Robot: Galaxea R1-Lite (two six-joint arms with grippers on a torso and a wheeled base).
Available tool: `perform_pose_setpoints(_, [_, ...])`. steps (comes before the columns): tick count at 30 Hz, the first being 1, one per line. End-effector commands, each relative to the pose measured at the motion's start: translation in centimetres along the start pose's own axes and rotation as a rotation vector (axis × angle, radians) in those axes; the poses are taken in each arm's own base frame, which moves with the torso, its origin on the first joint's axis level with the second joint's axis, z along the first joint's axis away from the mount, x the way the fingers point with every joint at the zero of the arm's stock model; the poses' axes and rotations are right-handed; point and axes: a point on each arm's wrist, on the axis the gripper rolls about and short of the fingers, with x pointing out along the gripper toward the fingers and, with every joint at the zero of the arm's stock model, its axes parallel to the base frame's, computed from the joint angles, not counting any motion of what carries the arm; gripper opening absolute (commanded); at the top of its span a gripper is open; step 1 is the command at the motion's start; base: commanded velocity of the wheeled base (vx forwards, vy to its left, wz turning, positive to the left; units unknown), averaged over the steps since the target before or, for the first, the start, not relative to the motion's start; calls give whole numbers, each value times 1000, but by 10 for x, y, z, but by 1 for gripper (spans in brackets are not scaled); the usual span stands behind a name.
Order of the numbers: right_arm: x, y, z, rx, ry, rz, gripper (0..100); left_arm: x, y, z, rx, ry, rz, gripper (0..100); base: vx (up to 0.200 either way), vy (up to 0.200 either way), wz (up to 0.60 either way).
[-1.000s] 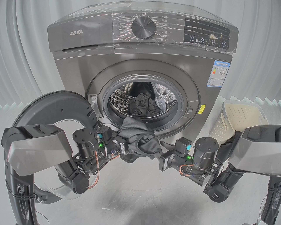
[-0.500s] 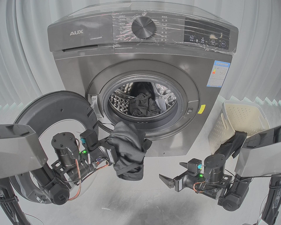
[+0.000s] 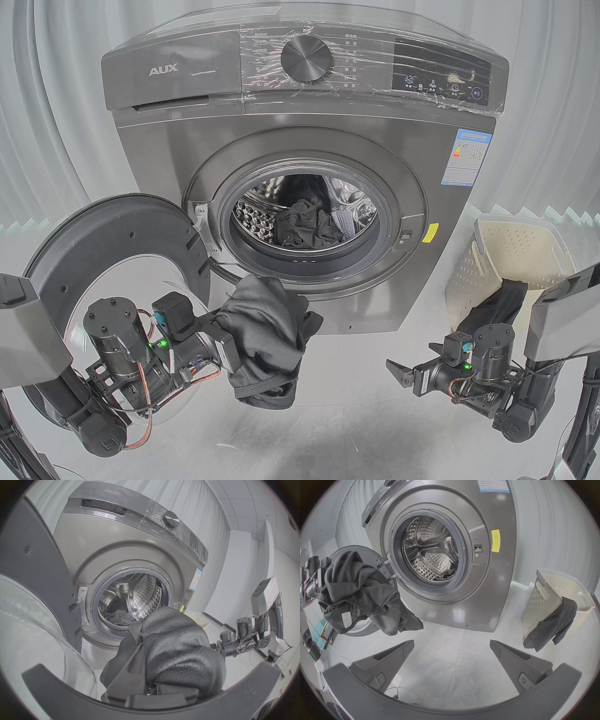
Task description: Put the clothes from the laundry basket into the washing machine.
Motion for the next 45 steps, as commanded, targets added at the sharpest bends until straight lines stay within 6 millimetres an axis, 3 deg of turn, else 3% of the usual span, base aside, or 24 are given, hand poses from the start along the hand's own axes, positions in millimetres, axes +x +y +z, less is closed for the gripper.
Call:
perform_pose_setpoints(1, [-5,0,2,2,-6,0,100,1,-3,-10,28,35,23,0,0,0,0])
perform_pose_setpoints(12, [-6,0,5,4,-18,2,100,8,-9,-24,56,81,34,0,109,0,0])
perform_pose_setpoints(45, [-6,4,4,-1,-14,14,100,5,-21,-32,61,115,-9,0,73,0,0])
